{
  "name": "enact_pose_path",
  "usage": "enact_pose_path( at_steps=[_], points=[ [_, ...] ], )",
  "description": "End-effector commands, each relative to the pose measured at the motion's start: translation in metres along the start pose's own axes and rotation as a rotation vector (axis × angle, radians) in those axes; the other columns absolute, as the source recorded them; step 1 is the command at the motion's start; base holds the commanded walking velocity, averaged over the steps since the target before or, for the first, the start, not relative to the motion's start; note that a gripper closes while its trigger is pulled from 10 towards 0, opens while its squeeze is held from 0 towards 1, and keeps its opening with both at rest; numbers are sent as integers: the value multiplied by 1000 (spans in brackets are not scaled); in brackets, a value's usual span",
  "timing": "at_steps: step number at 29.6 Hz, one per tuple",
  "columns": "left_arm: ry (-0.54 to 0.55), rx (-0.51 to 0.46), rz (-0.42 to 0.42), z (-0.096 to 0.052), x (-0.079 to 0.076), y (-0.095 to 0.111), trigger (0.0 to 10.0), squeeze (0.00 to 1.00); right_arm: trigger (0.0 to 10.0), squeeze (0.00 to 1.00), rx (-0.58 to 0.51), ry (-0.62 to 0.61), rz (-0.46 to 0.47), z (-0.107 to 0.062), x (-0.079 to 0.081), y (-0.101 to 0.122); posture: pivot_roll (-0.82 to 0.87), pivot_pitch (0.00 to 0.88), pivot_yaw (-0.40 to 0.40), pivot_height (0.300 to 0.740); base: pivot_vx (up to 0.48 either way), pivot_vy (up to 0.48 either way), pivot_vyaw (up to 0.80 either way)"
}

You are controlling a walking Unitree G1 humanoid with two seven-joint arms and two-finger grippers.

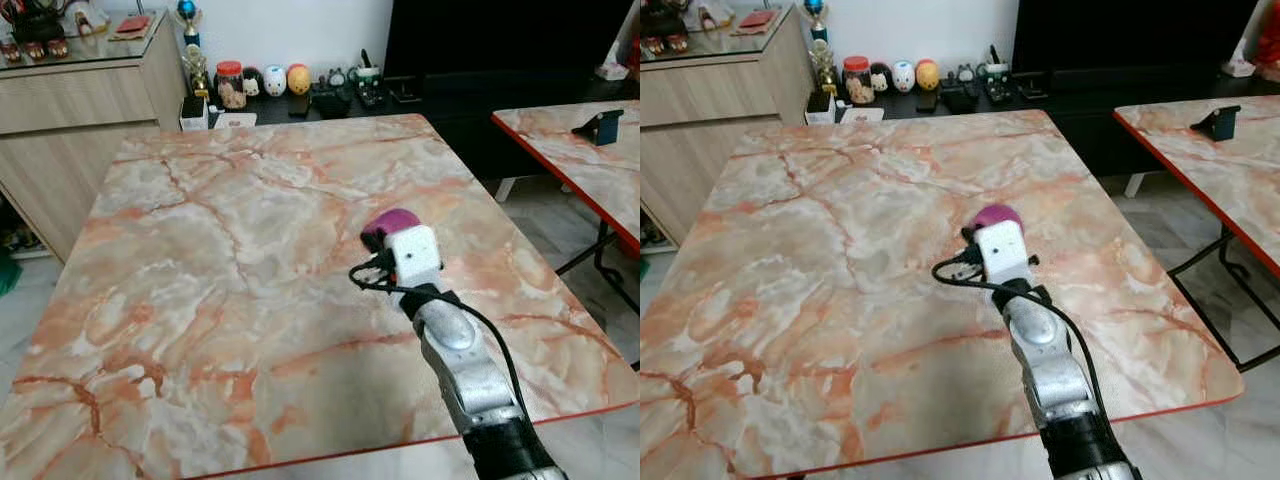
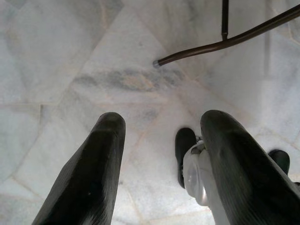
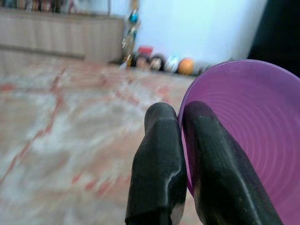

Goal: Setting the table

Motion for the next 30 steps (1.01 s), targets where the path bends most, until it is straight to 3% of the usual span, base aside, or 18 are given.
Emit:
enact_pose_path(
  at_steps=[1, 8, 30],
  points=[
    [11, 50, -1, -3, 4, -11, 10000, 0, 10000, 0, -77, -40, 16, -1, -7, 13, -113, 0, 15, 719, 0, 0, 0],
    [12, 63, 19, -4, 6, -15, 10000, 0, 10000, 0, -155, -78, 8, 1, -14, 26, -110, 0, 10, 719, 0, 0, 0],
    [1, -17, 22, 1, -8, 5, 10000, 0, 10000, 0, -210, -105, 13, 6, -18, 37, -111, 0, -3, 719, 0, -291, 0]
  ],
)
Point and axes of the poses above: a point about 5 cm out from each wrist's last joint towards the gripper, its own z axis pointing out of the wrist towards the gripper, its own y axis along the axis of the wrist's last joint, x = y × z, the point moved 1 cm from there along z, pointing out of the wrist towards the gripper, and after that the axes turned 6 degrees about z, right-handed, at the moved point
